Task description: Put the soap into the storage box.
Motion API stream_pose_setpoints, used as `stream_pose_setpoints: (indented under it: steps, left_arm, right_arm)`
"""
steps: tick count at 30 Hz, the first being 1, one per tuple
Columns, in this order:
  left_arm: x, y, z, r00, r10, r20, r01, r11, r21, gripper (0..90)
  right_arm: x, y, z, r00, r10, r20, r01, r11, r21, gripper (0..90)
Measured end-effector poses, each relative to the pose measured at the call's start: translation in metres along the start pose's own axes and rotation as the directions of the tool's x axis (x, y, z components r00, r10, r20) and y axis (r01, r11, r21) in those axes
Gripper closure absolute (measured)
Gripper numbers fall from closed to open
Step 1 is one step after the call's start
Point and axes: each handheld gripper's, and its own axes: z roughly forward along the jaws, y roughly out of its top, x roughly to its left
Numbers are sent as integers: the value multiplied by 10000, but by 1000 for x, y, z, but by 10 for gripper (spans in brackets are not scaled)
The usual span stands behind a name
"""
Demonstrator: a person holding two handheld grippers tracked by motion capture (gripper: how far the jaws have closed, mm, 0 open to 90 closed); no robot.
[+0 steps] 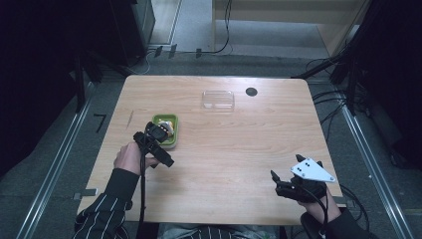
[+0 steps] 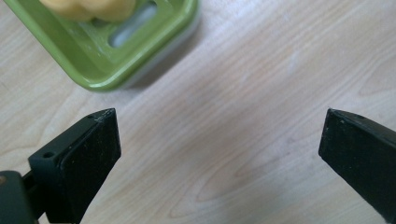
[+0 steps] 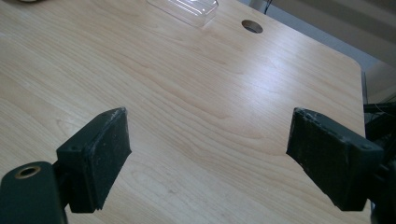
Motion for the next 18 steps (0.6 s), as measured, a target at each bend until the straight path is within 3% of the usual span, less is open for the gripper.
stream_pose_setpoints:
  steps: [18]
  left_arm:
    - [-26,-35,11,9992,358,191,-363,9990,278,0]
  right_arm:
    - [0,0,0,10000,1,-10,-1,10000,-18,137]
